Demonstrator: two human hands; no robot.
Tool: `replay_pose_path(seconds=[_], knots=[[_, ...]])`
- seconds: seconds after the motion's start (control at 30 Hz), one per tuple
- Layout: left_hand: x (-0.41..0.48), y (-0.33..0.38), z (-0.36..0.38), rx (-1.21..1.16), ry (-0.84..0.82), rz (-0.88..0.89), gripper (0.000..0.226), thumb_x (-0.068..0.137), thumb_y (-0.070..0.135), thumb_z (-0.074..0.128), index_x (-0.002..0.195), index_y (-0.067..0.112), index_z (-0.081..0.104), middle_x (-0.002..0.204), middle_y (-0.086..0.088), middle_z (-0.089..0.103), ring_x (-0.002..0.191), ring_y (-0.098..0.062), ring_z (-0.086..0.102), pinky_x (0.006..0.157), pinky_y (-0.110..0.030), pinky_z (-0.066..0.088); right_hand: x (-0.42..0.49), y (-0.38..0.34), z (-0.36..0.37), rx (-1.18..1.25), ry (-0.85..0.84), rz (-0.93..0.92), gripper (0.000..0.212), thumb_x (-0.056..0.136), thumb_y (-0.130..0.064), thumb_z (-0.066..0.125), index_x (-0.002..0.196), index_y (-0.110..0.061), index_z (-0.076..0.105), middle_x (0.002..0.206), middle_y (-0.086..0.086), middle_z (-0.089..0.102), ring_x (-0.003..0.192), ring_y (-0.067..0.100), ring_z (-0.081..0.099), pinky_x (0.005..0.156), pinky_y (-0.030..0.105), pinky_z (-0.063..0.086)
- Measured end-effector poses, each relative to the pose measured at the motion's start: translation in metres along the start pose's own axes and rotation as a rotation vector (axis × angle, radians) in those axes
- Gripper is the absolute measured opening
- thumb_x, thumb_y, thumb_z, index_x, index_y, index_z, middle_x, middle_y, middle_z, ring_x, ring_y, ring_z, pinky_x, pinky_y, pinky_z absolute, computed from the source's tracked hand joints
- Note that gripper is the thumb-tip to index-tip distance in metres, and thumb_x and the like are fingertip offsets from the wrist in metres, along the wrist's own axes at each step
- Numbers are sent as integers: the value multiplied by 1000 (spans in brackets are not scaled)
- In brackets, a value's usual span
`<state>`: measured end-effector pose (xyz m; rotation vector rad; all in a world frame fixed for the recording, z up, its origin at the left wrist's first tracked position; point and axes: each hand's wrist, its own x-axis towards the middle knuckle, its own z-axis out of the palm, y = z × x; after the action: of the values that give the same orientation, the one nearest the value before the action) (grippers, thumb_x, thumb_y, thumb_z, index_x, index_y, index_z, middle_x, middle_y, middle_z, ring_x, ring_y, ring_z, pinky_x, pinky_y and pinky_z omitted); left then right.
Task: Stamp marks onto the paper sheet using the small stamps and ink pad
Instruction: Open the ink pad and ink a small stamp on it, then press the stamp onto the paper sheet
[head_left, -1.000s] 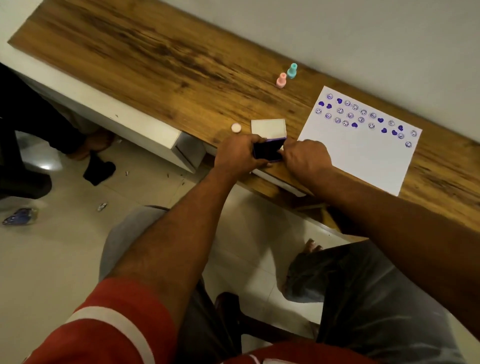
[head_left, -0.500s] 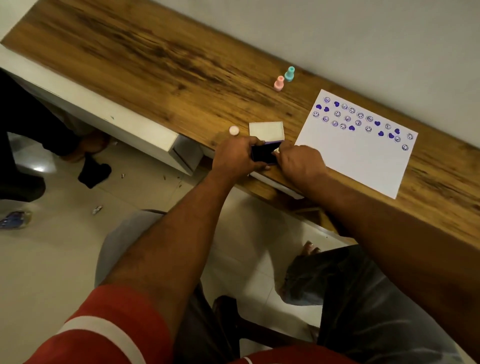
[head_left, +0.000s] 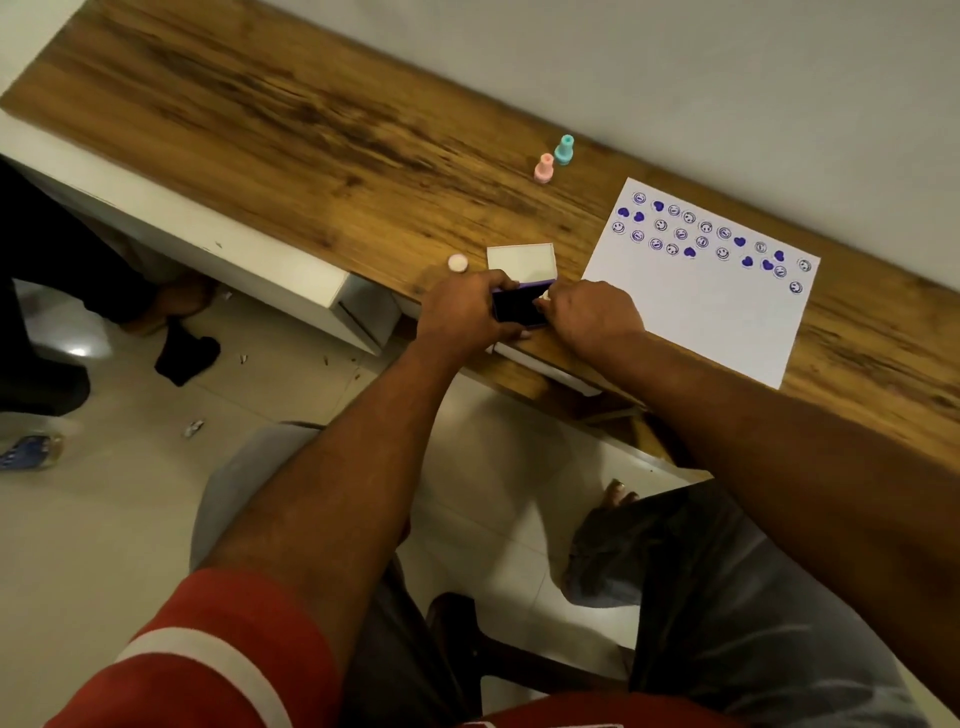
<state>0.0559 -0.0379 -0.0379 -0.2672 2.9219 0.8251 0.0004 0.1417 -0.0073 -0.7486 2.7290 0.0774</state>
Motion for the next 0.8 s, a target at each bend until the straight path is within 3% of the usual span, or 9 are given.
replay_pose_path(seconds=[0.1, 0.17, 0.23, 0.3, 0.43, 0.57, 0.67, 0.8], knots=[[7, 3, -3, 66, -42, -9, 70, 62, 62, 93, 123, 36, 68, 105, 6, 73, 83, -9, 58, 59, -23, 38, 0, 28, -5, 430, 183, 137, 50, 110, -48, 33, 104, -12, 68, 92, 9, 69, 86, 29, 65, 72, 31, 38], [13, 3, -4, 137, -50, 12, 76, 63, 64, 92, 128, 37, 64, 111, 4, 72, 96, -15, 62, 66, -28, 41, -7, 51, -5, 651, 304, 181, 55, 110, -48, 32, 100, -9, 68, 84, 5, 67, 82, 26, 65, 71, 30, 40], [18, 5, -8, 175, -37, 58, 82, 65, 70, 87, 135, 36, 60, 117, 2, 72, 109, -20, 64, 74, -32, 43, -14, 71, 1, 704, 303, 221, 58, 110, -48, 31, 103, -5, 70, 85, 7, 68, 81, 23, 64, 73, 28, 41], [21, 12, -13, 182, -4, 88, 89, 66, 80, 79, 140, 35, 58, 118, 2, 72, 108, -21, 65, 74, -32, 41, -18, 90, 7, 679, 275, 252, 60, 110, -48, 31, 105, -4, 70, 85, 6, 69, 81, 21, 63, 72, 26, 39], [25, 43, -2, 220, 78, 188, 83, 76, 83, 69, 143, 34, 58, 120, 1, 74, 108, -22, 68, 77, -33, 48, -6, 124, 9, 557, 244, 244, 62, 109, -51, 32, 101, -4, 71, 86, 11, 73, 85, 29, 66, 78, 34, 46], [28, 83, 34, 279, 61, 271, 85, 88, 81, 56, 155, 30, 48, 138, 0, 68, 120, -25, 66, 91, -40, 54, 18, 139, 0, 281, 256, 196, 56, 107, -54, 34, 87, -11, 64, 73, 8, 60, 76, 33, 61, 67, 34, 39], [39, 103, 53, 386, 59, 234, 93, 89, 83, 50, 161, 26, 38, 131, -4, 71, 112, -27, 69, 85, -41, 57, 37, 138, -7, 130, 285, 130, 56, 107, -52, 35, 96, -9, 69, 82, 17, 68, 79, 36, 63, 66, 34, 39], [46, 113, 69, 541, 22, 189, 89, 89, 82, 50, 157, 24, 44, 119, -6, 72, 101, -26, 71, 76, -38, 57, 54, 132, -9, 55, 266, 87, 57, 108, -50, 34, 99, -7, 71, 89, 20, 70, 84, 38, 65, 67, 37, 44]])
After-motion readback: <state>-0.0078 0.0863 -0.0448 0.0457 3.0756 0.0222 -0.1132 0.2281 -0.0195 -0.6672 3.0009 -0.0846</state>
